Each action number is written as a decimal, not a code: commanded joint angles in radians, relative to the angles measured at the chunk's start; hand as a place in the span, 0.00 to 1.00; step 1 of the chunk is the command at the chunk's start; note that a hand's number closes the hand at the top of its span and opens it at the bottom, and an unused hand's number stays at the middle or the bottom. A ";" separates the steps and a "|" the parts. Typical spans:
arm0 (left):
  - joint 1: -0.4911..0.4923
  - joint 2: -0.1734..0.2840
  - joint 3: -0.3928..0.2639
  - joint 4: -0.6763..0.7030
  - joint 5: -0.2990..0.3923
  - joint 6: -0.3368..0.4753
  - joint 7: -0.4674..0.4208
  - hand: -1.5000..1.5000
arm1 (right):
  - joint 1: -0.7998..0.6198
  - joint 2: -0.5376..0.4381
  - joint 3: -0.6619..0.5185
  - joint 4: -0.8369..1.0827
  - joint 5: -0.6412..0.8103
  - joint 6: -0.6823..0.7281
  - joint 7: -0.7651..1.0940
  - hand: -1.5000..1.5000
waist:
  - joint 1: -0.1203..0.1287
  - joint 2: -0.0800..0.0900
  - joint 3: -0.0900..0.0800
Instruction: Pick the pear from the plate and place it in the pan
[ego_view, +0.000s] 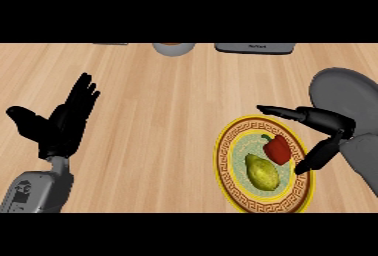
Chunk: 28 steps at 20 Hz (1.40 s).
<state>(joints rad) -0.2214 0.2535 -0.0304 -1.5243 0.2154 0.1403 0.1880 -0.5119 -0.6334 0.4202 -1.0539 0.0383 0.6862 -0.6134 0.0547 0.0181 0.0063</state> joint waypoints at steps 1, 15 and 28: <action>0.031 0.005 0.009 -0.002 0.003 -0.013 -0.021 0.50 | -0.001 -0.051 0.077 0.026 0.118 0.086 -0.304 0.00 | -0.010 -0.005 -0.002; 0.045 0.024 0.044 -0.027 0.009 -0.028 0.003 0.50 | -0.110 -0.026 0.197 0.203 0.167 -0.084 -0.416 0.00 | -0.028 -0.012 -0.006; 0.051 -0.034 0.002 -0.084 -0.057 0.040 0.057 0.50 | -0.151 0.111 0.267 0.294 0.197 -0.150 -0.330 0.00 | -0.038 -0.015 -0.006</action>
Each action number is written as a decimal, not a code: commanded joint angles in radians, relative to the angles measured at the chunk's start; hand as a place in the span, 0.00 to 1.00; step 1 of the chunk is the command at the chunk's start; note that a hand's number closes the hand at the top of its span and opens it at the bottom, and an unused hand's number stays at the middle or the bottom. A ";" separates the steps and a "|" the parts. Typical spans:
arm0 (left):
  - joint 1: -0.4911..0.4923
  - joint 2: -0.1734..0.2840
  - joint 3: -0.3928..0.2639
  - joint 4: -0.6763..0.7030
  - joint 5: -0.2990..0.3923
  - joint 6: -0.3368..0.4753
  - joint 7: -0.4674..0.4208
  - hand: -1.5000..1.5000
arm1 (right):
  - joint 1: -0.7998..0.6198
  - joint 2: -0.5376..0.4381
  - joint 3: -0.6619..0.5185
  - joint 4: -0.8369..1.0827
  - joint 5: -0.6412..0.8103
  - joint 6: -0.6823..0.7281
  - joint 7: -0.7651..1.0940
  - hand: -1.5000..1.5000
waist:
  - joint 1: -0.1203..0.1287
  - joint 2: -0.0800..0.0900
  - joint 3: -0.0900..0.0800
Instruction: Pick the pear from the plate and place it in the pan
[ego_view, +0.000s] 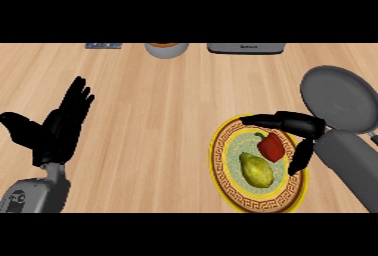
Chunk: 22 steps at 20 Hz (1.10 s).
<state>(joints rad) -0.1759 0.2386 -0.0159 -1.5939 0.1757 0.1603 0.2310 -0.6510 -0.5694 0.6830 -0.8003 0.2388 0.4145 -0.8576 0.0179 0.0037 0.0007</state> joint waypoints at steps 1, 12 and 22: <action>-0.025 0.019 0.045 0.044 0.019 -0.027 -0.023 0.50 | 0.011 0.072 0.020 0.047 0.015 0.079 -0.093 0.00 | -0.005 0.002 0.000; -0.035 -0.015 0.038 0.072 -0.005 -0.022 -0.021 0.50 | -0.034 0.145 0.024 0.066 0.026 0.095 -0.057 0.00 | -0.011 -0.002 -0.001; -0.018 -0.014 0.049 0.061 -0.003 -0.050 -0.034 0.50 | 0.013 0.175 0.074 0.074 0.057 0.090 -0.096 0.00 | -0.012 -0.001 -0.001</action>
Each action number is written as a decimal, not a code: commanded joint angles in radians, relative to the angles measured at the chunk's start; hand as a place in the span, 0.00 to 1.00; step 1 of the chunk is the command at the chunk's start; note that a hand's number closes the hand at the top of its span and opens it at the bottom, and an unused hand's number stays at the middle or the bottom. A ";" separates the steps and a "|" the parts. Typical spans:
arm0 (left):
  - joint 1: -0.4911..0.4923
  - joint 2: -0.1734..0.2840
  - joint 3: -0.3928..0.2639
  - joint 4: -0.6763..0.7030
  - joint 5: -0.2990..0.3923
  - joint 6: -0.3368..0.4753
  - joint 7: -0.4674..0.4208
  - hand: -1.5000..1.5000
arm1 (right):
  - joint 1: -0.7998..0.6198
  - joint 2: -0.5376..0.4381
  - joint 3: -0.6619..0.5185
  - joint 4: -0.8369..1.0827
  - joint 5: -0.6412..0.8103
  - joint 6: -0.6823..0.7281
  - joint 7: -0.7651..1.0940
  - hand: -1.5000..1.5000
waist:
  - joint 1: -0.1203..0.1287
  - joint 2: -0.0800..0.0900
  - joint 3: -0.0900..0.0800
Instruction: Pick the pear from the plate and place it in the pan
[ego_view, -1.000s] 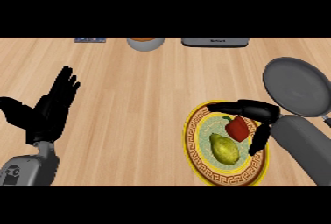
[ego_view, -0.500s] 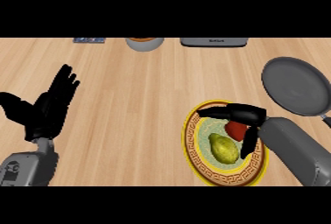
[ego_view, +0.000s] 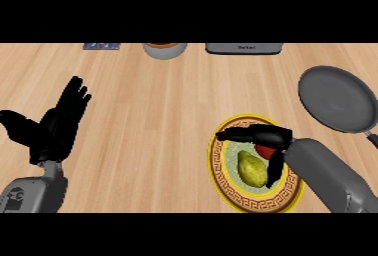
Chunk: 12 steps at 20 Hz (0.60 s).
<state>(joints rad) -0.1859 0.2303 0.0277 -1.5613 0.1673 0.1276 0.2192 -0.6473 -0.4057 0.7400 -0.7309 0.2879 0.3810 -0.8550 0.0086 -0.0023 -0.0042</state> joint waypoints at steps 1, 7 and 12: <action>-0.009 0.015 0.015 0.000 0.009 -0.020 0.007 0.50 | 0.028 0.061 0.021 -0.030 -0.005 0.098 -0.055 1.00 | -0.002 0.003 0.004; 0.045 -0.010 0.004 -0.023 0.005 -0.028 -0.017 0.50 | 0.038 0.025 -0.007 -0.072 -0.017 0.092 -0.119 1.00 | -0.004 0.002 0.004; 0.026 -0.007 0.004 -0.042 -0.002 -0.021 0.026 0.50 | -0.007 0.089 -0.041 0.004 -0.037 0.085 -0.100 1.00 | 0.006 0.004 0.005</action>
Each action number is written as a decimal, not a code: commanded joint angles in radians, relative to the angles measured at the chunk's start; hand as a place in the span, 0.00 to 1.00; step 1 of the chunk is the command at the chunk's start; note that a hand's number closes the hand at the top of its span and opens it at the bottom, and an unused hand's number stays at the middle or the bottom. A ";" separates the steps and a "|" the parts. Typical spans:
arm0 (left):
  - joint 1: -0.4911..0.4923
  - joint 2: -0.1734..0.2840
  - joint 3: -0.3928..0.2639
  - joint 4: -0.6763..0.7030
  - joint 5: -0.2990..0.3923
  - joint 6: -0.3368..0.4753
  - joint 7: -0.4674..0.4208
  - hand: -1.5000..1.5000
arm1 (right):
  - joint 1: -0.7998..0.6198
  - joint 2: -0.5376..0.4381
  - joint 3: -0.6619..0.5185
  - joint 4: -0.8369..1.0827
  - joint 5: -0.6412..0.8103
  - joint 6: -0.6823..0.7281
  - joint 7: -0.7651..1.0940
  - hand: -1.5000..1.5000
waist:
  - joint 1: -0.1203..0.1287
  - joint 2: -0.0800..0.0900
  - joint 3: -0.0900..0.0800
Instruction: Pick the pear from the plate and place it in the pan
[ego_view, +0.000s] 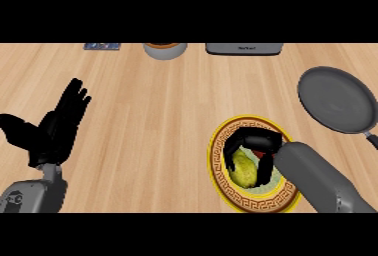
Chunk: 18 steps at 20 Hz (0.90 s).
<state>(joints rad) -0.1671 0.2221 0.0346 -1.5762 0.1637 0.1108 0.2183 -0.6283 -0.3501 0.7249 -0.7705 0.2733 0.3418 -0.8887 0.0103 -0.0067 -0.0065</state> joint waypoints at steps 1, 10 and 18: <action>-0.038 -0.004 -0.002 -0.025 -0.010 0.021 0.045 0.50 | -0.013 0.025 -0.031 0.061 -0.036 0.122 -0.100 1.00 | 0.002 0.010 0.007; 0.040 0.004 0.040 -0.001 -0.008 0.021 0.004 0.50 | 0.029 -0.174 -0.059 0.028 0.129 -0.270 0.364 1.00 | -0.067 -0.022 -0.002; 0.069 0.034 0.075 -0.021 0.004 0.018 0.026 0.50 | 0.003 -0.320 -0.139 -0.252 0.254 -0.592 0.626 1.00 | -0.115 -0.042 0.000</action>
<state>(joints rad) -0.1108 0.2428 0.0900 -1.5908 0.1608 0.1293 0.2367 -0.6270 -0.6090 0.6149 -0.8955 0.4728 -0.1213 -0.3745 -0.0847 -0.0432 -0.0071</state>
